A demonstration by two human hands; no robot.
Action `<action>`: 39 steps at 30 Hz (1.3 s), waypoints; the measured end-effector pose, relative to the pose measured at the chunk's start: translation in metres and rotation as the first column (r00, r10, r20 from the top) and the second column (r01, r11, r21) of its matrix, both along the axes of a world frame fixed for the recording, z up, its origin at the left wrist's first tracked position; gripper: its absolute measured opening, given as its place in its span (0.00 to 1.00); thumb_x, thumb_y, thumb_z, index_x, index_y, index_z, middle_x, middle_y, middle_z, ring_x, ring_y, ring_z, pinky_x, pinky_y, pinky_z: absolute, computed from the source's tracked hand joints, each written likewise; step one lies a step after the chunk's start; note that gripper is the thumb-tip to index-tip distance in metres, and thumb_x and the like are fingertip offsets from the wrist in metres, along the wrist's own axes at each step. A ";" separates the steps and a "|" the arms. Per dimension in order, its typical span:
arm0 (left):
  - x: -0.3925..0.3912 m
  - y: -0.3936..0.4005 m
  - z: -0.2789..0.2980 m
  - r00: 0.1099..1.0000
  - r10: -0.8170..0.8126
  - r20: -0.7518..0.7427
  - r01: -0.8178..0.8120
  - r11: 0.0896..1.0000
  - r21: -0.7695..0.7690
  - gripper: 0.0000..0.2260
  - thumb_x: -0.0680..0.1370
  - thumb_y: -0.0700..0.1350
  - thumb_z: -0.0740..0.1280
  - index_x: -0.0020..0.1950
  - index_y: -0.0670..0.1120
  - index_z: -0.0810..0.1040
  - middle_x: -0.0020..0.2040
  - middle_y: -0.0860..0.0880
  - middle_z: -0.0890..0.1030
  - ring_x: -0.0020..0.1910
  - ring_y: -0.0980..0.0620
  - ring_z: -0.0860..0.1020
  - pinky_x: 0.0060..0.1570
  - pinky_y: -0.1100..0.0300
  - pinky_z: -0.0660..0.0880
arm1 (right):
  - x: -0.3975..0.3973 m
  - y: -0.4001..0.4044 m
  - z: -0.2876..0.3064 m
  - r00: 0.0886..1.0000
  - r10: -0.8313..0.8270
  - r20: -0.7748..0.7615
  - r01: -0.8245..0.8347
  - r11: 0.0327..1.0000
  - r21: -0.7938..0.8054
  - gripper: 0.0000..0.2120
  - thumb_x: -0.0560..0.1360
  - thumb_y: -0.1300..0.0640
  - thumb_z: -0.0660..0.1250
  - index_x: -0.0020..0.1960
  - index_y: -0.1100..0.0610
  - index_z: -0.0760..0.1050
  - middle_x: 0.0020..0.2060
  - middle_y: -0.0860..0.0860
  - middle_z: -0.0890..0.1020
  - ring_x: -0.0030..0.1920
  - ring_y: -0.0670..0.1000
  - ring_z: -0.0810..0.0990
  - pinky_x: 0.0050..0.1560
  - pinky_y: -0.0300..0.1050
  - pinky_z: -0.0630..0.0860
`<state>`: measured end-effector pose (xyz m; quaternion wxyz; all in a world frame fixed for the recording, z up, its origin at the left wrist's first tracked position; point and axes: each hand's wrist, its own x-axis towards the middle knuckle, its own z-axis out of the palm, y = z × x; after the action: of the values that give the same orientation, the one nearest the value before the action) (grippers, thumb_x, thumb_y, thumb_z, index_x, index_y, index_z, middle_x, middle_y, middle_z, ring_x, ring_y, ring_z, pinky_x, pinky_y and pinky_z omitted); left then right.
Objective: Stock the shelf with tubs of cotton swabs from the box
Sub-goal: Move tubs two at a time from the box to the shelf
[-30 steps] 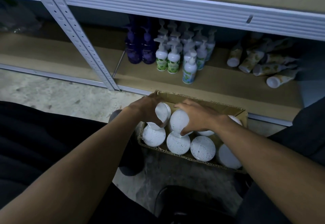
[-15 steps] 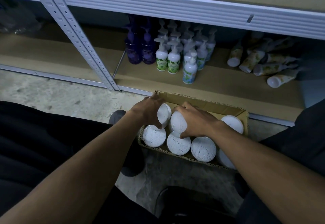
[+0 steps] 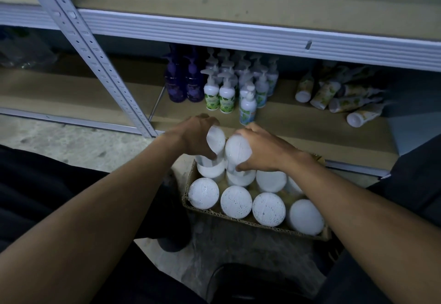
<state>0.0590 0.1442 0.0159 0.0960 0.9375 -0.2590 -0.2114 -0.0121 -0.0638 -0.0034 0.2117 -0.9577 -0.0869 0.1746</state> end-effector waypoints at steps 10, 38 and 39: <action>0.002 -0.007 0.110 0.988 -0.061 0.144 0.054 0.997 0.052 0.43 0.63 0.61 0.78 0.75 0.51 0.66 0.72 0.50 0.70 0.68 0.48 0.70 0.66 0.53 0.70 | -0.002 -0.013 0.095 0.976 -0.032 0.218 0.032 0.999 0.004 0.40 0.63 0.35 0.75 0.72 0.39 0.66 0.66 0.46 0.70 0.66 0.52 0.71 0.58 0.54 0.75; 0.031 -0.137 0.326 0.875 -0.229 0.427 0.217 0.973 0.077 0.34 0.64 0.68 0.72 0.66 0.57 0.72 0.65 0.57 0.75 0.62 0.51 0.73 0.60 0.53 0.72 | 0.004 -0.124 0.314 0.809 -0.175 0.562 0.270 0.959 -0.091 0.28 0.66 0.36 0.75 0.64 0.42 0.78 0.62 0.47 0.77 0.65 0.50 0.73 0.63 0.49 0.72; 0.035 -0.146 0.327 0.876 -0.233 0.423 0.220 0.972 0.079 0.34 0.64 0.68 0.72 0.66 0.57 0.72 0.65 0.57 0.75 0.62 0.51 0.73 0.60 0.53 0.73 | 0.007 -0.130 0.315 0.808 -0.184 0.560 0.284 0.954 -0.096 0.28 0.66 0.36 0.75 0.64 0.42 0.78 0.63 0.48 0.77 0.66 0.51 0.73 0.63 0.49 0.72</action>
<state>0.0944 -0.0015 0.3428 -0.0021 0.9255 -0.3786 -0.0131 -0.0056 -0.1936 0.3114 0.1132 -0.9856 -0.0085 -0.1252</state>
